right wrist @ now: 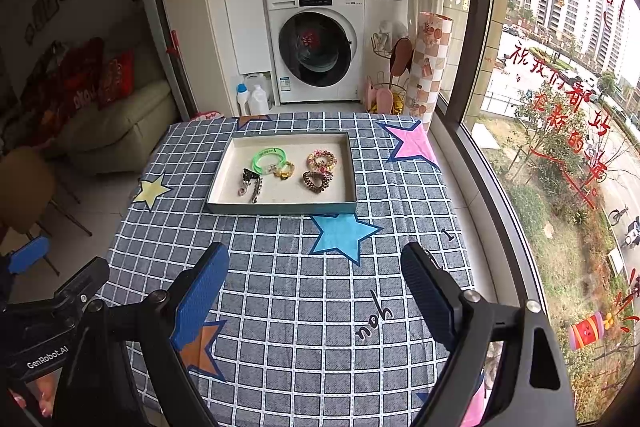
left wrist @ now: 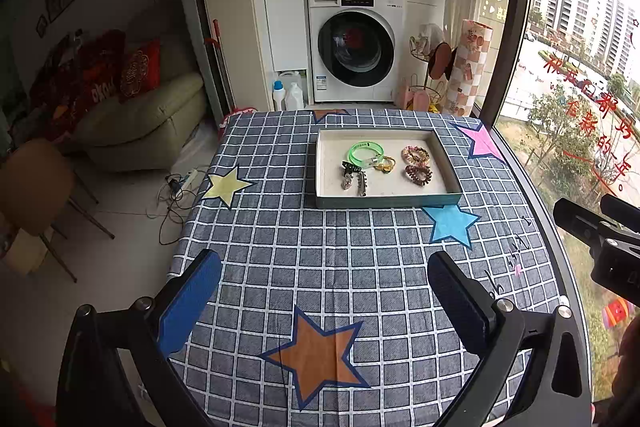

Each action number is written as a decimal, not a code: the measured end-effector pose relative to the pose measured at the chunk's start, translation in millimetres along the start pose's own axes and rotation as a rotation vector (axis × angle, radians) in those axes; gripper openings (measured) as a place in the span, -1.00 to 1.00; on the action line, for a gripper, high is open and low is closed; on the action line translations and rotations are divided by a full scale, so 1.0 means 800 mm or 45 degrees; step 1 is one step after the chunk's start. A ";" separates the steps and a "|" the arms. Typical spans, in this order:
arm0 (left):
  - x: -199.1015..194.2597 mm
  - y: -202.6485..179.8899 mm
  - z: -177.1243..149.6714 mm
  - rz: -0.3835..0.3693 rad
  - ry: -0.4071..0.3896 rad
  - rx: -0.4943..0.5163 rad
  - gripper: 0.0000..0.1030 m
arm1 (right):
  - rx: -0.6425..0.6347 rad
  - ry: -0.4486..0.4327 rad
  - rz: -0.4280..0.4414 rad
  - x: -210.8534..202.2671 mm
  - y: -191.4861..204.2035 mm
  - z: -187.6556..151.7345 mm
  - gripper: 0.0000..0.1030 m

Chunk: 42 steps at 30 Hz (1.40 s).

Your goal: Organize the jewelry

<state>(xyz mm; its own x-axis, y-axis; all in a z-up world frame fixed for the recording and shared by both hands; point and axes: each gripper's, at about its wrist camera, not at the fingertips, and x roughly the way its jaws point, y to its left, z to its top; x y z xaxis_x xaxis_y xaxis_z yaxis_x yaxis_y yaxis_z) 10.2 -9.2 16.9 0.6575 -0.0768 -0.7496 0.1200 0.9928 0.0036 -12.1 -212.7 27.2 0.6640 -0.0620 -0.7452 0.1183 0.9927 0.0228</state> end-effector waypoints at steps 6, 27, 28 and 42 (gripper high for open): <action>0.000 0.000 0.000 0.000 0.000 0.001 1.00 | -0.001 0.002 0.001 0.000 -0.001 0.000 0.74; 0.001 0.004 -0.002 0.007 0.013 -0.003 1.00 | -0.009 0.002 0.008 0.005 0.001 0.002 0.74; 0.001 0.004 -0.002 0.007 0.014 -0.004 1.00 | -0.008 0.002 0.008 0.005 0.001 0.003 0.74; 0.001 0.004 -0.001 0.006 0.015 -0.005 1.00 | -0.009 0.002 0.011 0.006 0.002 0.001 0.74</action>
<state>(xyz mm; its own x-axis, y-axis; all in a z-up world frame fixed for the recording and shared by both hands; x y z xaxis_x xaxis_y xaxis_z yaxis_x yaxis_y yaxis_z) 10.2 -6.2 15.8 0.6491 -0.0709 -0.7574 0.1140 0.9935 0.0047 -8.4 -211.7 24.2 0.6637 -0.0531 -0.7461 0.1073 0.9939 0.0247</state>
